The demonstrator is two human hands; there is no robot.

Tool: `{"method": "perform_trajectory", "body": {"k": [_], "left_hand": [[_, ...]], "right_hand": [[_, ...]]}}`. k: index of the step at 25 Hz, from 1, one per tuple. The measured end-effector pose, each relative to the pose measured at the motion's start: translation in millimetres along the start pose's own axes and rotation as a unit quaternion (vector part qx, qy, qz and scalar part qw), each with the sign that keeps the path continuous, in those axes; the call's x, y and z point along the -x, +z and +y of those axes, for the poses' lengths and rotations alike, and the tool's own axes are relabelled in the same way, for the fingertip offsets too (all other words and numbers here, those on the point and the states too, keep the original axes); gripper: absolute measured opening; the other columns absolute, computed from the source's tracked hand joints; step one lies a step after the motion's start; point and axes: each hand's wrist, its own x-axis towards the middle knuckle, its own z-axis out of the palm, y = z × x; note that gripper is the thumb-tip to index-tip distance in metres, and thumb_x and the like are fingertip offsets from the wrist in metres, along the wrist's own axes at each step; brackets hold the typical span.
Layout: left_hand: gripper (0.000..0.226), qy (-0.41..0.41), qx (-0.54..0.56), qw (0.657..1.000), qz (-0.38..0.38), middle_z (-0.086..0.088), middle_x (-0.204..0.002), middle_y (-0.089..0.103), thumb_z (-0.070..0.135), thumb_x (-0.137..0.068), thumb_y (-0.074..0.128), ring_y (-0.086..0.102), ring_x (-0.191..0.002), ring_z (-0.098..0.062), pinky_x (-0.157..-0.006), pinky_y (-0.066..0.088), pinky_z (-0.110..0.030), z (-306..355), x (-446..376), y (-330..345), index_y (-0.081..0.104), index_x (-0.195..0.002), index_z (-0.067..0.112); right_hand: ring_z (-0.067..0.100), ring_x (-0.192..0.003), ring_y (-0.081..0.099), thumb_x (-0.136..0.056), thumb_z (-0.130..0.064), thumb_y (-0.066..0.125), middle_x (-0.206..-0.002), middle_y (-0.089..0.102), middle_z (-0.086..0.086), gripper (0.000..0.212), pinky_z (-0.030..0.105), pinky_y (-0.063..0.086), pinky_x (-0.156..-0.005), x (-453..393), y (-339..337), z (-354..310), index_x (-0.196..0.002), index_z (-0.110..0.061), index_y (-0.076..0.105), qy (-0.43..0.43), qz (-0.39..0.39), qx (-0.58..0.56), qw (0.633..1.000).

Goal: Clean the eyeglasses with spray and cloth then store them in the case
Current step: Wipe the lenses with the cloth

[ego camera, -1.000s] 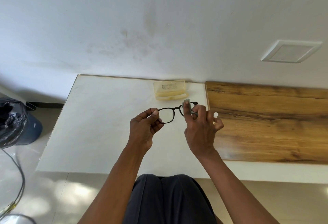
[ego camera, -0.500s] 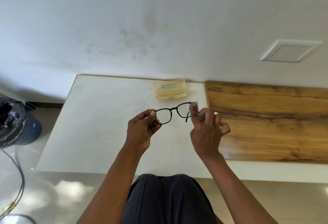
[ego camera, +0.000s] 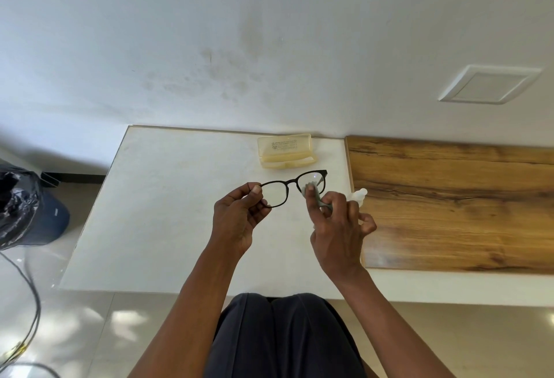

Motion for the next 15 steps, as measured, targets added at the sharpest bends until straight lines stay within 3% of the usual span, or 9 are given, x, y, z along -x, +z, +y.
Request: {"method": "perform_trajectory", "body": {"k": [2, 4, 8, 13, 15], "left_hand": [[0.008, -0.005, 0.002, 1.000, -0.007, -0.001, -0.059, 0.061, 0.003, -0.084, 0.062, 0.060, -0.054, -0.014, -0.056, 0.055, -0.023, -0.7, -0.2, -1.1, 0.068, -0.080, 0.007], [0.007, -0.009, 0.002, 1.000, -0.015, 0.000, -0.060, 0.060, 0.003, -0.084, 0.062, 0.059, -0.055, -0.014, -0.057, 0.055, -0.024, -2.1, -0.4, -1.2, 0.067, -0.081, 0.006], [0.009, -0.007, -0.007, 1.000, -0.028, 0.001, -0.058, 0.060, 0.003, -0.084, 0.061, 0.059, -0.053, -0.013, -0.056, 0.056, -0.024, -3.9, 0.5, 1.1, 0.068, -0.080, 0.007], [0.008, -0.001, -0.011, 1.000, -0.029, 0.000, -0.058, 0.061, 0.003, -0.084, 0.061, 0.060, -0.054, -0.013, -0.056, 0.056, -0.024, -4.2, 0.4, 3.6, 0.068, -0.080, 0.007], [0.008, 0.000, -0.014, 1.000, -0.028, 0.000, -0.058, 0.061, 0.003, -0.084, 0.062, 0.060, -0.054, -0.013, -0.055, 0.055, -0.024, -4.3, 0.4, 4.0, 0.068, -0.081, 0.007]], "right_hand": [[0.020, -0.082, 0.044, -0.059, 0.005, 0.070, -0.096, 0.050, 0.002, 0.072, 0.040, 0.037, -0.063, 0.6, -2.2, 5.6, -0.123, -0.026, 0.059, 0.017, -0.007, 0.003, 1.000], [0.025, -0.075, 0.055, -0.054, 0.008, 0.072, -0.089, 0.058, 0.006, 0.075, 0.038, 0.032, -0.063, -4.4, -4.0, 9.4, -0.122, -0.025, 0.060, 0.043, -0.017, 0.003, 0.999], [0.029, -0.073, 0.056, -0.052, 0.011, 0.069, -0.086, 0.060, 0.010, 0.077, 0.043, 0.038, -0.062, -20.8, -5.3, 8.5, -0.121, -0.023, 0.061, 0.073, -0.024, -0.026, 0.997], [0.020, -0.083, 0.040, -0.061, 0.007, 0.065, -0.088, 0.061, 0.006, 0.072, 0.040, 0.037, -0.063, -18.5, -1.6, -0.2, -0.124, -0.026, 0.058, 0.027, 0.001, -0.029, 0.999], [0.019, -0.083, 0.036, -0.068, 0.004, 0.055, -0.089, 0.062, 0.005, 0.064, 0.040, 0.037, -0.064, -10.7, 0.0, -0.3, -0.124, -0.027, 0.058, 0.010, 0.001, -0.024, 1.000]]}}
